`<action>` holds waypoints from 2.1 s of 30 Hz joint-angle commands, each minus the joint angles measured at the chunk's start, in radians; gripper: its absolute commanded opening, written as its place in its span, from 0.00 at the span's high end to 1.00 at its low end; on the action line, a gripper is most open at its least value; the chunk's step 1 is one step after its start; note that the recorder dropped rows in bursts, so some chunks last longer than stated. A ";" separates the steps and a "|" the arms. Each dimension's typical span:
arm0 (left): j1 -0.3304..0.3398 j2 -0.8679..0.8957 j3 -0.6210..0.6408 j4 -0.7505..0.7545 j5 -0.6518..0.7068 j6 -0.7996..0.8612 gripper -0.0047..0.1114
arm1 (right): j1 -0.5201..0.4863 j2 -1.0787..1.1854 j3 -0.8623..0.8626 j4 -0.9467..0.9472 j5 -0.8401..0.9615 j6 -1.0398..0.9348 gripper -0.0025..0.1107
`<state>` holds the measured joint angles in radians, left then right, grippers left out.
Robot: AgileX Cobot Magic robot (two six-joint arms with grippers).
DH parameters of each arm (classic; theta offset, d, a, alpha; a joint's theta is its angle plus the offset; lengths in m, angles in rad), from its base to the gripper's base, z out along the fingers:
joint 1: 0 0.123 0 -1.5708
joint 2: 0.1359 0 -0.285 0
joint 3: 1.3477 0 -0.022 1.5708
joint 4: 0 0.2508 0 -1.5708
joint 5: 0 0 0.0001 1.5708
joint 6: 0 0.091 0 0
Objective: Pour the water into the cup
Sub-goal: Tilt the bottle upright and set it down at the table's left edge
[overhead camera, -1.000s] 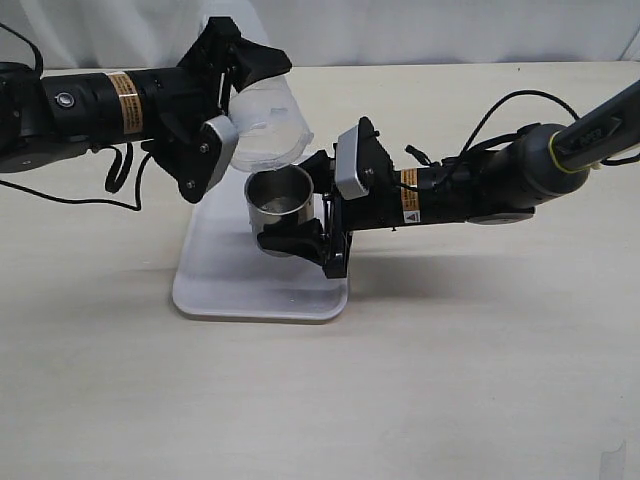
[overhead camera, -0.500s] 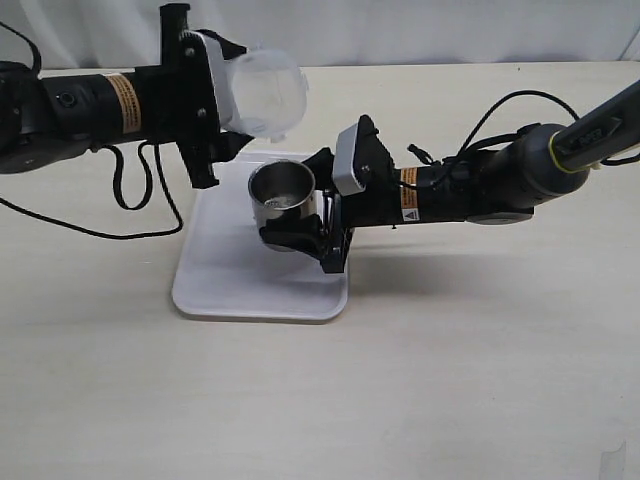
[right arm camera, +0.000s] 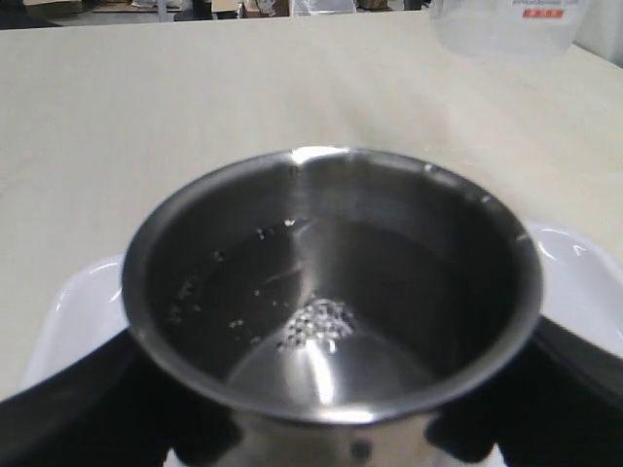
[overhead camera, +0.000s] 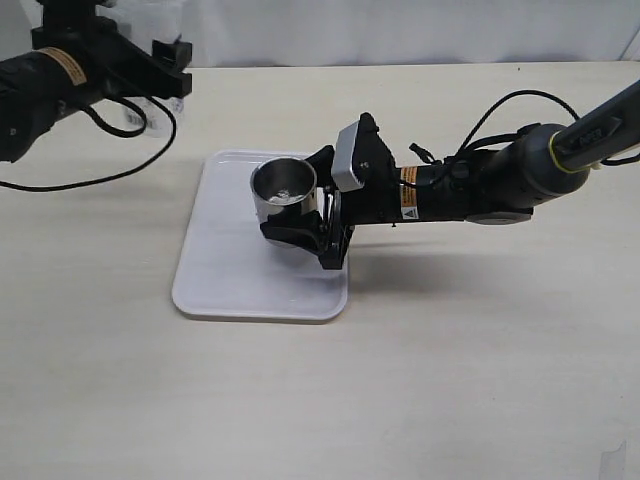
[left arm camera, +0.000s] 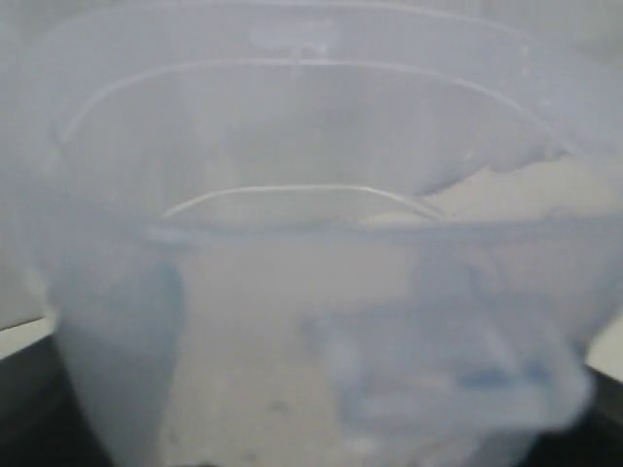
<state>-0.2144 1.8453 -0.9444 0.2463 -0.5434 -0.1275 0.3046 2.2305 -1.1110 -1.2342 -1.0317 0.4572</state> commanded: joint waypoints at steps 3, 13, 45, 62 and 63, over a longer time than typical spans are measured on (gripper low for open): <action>0.099 0.048 -0.006 -0.020 -0.094 -0.062 0.96 | -0.003 -0.011 -0.005 0.026 -0.031 -0.008 0.94; 0.208 0.223 -0.006 -0.020 -0.292 -0.064 0.96 | -0.003 -0.011 -0.005 0.026 -0.031 -0.008 0.94; 0.225 0.312 -0.006 -0.020 -0.332 0.045 0.26 | -0.003 -0.011 -0.005 0.041 -0.031 -0.008 0.94; 0.225 0.270 0.060 -0.022 -0.379 0.047 0.14 | -0.003 -0.011 -0.005 0.039 -0.031 -0.008 0.94; 0.225 0.257 0.078 -0.022 -0.381 0.047 0.14 | -0.003 -0.011 -0.005 0.039 -0.031 -0.008 0.94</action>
<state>0.0101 2.1294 -0.8911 0.2312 -0.8954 -0.0733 0.3046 2.2305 -1.1110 -1.2109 -1.0300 0.4572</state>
